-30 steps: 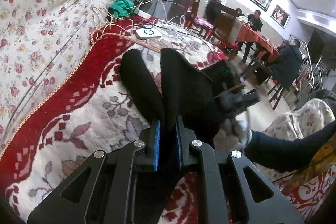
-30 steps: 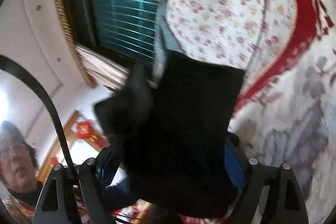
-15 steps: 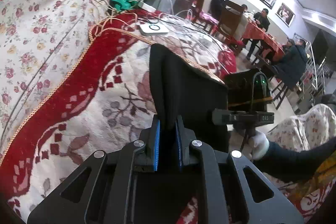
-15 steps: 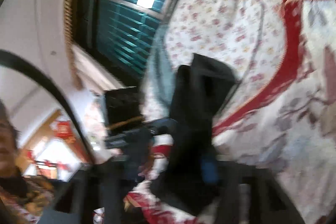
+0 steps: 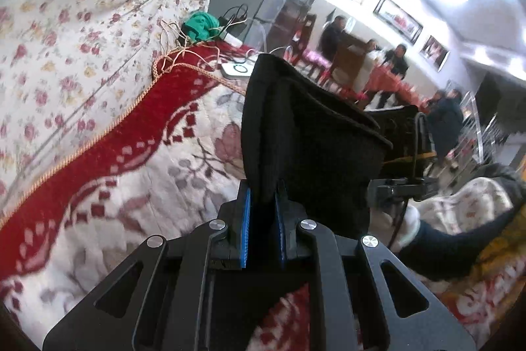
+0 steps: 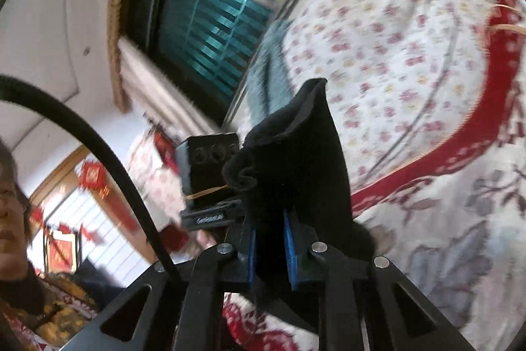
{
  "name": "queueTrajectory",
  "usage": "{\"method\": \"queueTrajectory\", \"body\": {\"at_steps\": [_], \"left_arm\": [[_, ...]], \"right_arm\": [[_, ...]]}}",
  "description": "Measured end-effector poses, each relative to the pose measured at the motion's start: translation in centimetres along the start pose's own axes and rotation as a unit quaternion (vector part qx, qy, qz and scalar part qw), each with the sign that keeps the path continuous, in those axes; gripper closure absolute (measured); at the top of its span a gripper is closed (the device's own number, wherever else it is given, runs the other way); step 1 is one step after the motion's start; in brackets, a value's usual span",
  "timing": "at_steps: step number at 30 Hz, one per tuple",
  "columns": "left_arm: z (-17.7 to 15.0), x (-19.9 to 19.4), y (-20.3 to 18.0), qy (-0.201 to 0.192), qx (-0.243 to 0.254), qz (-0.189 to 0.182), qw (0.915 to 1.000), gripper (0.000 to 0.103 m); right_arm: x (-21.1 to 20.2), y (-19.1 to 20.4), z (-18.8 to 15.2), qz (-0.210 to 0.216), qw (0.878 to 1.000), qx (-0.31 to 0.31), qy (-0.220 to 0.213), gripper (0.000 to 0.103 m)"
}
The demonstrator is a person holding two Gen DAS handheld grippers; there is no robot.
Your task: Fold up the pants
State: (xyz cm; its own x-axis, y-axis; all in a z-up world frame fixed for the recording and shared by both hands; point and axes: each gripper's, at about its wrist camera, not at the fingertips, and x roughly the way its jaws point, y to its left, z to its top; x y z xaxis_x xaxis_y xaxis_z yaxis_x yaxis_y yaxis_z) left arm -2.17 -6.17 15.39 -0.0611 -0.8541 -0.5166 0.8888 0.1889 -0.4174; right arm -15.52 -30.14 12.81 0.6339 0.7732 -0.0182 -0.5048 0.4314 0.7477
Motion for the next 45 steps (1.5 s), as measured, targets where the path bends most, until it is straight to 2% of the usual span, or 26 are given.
{"method": "queueTrajectory", "body": {"at_steps": [2, 3, 5, 7, 9, 11, 12, 14, 15, 18, 21, 22, 23, 24, 25, 26, 28, 31, 33, 34, 37, 40, 41, 45], "left_arm": [[-2.1, -1.8, 1.0, -0.002, -0.015, 0.015, 0.9998, 0.087], [-3.2, -2.5, 1.9, 0.001, -0.028, 0.030, 0.9992, 0.081], [-5.6, -4.1, 4.5, 0.006, -0.070, 0.084, 0.9940, 0.081], [-7.8, -6.1, 7.1, 0.003, -0.117, 0.147, 0.9823, 0.081], [-10.4, -9.2, 10.0, -0.016, -0.182, 0.196, 0.9634, 0.081], [-12.5, -12.1, 11.5, -0.044, -0.233, 0.215, 0.9473, 0.081], [-13.1, -13.2, 11.7, -0.054, -0.246, 0.220, 0.9423, 0.081], [-14.1, -15.0, 11.2, -0.072, -0.260, 0.231, 0.9348, 0.081], [-14.3, -15.5, 10.7, -0.078, -0.258, 0.235, 0.9339, 0.081], [-14.7, -16.2, 8.2, -0.087, -0.248, 0.244, 0.9335, 0.081], [-14.9, -15.8, 6.3, -0.096, -0.239, 0.242, 0.9356, 0.081], [-14.8, -15.6, 5.7, -0.099, -0.237, 0.240, 0.9363, 0.079], [-14.7, -15.1, 4.9, -0.100, -0.235, 0.243, 0.9357, 0.073], [-14.7, -14.5, 4.1, -0.099, -0.234, 0.248, 0.9348, 0.067], [-14.7, -13.8, 3.7, -0.096, -0.232, 0.253, 0.9344, 0.066], [-14.7, -12.9, 3.0, -0.086, -0.227, 0.268, 0.9325, 0.066], [-15.0, -11.1, 2.2, -0.061, -0.226, 0.314, 0.9200, 0.066], [-16.5, -9.1, 3.0, -0.026, -0.280, 0.336, 0.8988, 0.066], [-17.5, -8.6, 3.6, -0.024, -0.309, 0.350, 0.8838, 0.066], [-18.2, -8.2, 4.1, -0.017, -0.331, 0.353, 0.8751, 0.066], [-19.8, -7.2, 4.2, -0.009, -0.358, 0.337, 0.8707, 0.066], [-20.3, -6.6, 3.6, -0.016, -0.338, 0.354, 0.8716, 0.065], [-20.2, -6.7, 3.6, -0.018, -0.341, 0.356, 0.8698, 0.065], [-20.2, -7.3, 3.3, -0.026, -0.347, 0.354, 0.8683, 0.065]], "right_arm": [[2.7, 1.0, -0.8, 0.010, 0.999, -0.010, 0.039, 0.088], [3.8, 1.1, -1.2, 0.011, 0.998, -0.012, 0.057, 0.088], [7.3, 0.9, -2.8, 0.009, 0.995, -0.012, 0.103, 0.088], [10.6, -0.1, -4.9, 0.014, 0.989, 0.001, 0.144, 0.088], [14.8, -1.1, -7.6, 0.009, 0.981, 0.008, 0.192, 0.088], [18.2, -1.7, -9.9, -0.020, 0.973, -0.009, 0.232, 0.088], [19.6, -2.0, -11.0, -0.033, 0.967, -0.013, 0.253, 0.086], [22.1, -2.5, -12.7, -0.080, 0.948, -0.017, 0.307, 0.084], [22.5, -2.3, -12.9, -0.088, 0.943, -0.022, 0.319, 0.083], [19.9, -0.8, -10.7, -0.053, 0.954, -0.025, 0.293, 0.083], [15.3, -0.3, -7.7, -0.065, 0.969, -0.015, 0.238, 0.081], [13.1, -0.5, -6.4, -0.080, 0.975, -0.014, 0.209, 0.072], [11.8, -0.8, -5.7, -0.104, 0.976, -0.016, 0.190, 0.064], [10.5, -1.3, -5.1, -0.138, 0.975, -0.019, 0.171, 0.049], [9.5, -1.8, -4.5, -0.168, 0.973, -0.022, 0.157, 0.047], [9.0, -2.7, -4.1, -0.195, 0.969, -0.019, 0.153, 0.047], [9.1, -4.3, -3.7, -0.225, 0.961, -0.001, 0.163, 0.047], [10.7, -6.9, -4.1, -0.234, 0.956, 0.025, 0.177, 0.047], [12.1, -8.5, -4.8, -0.224, 0.956, 0.050, 0.182, 0.048], [12.8, -8.9, -5.0, -0.221, 0.956, 0.054, 0.184, 0.058], [12.4, -8.6, -4.7, -0.238, 0.953, 0.025, 0.188, 0.069], [11.8, -9.2, -5.6, -0.298, 0.931, -0.005, 0.212, 0.069], [11.9, -9.6, -6.0, -0.300, 0.929, -0.001, 0.216, 0.069], [11.0, -9.5, -5.6, -0.288, 0.937, 0.024, 0.195, 0.068]]}}
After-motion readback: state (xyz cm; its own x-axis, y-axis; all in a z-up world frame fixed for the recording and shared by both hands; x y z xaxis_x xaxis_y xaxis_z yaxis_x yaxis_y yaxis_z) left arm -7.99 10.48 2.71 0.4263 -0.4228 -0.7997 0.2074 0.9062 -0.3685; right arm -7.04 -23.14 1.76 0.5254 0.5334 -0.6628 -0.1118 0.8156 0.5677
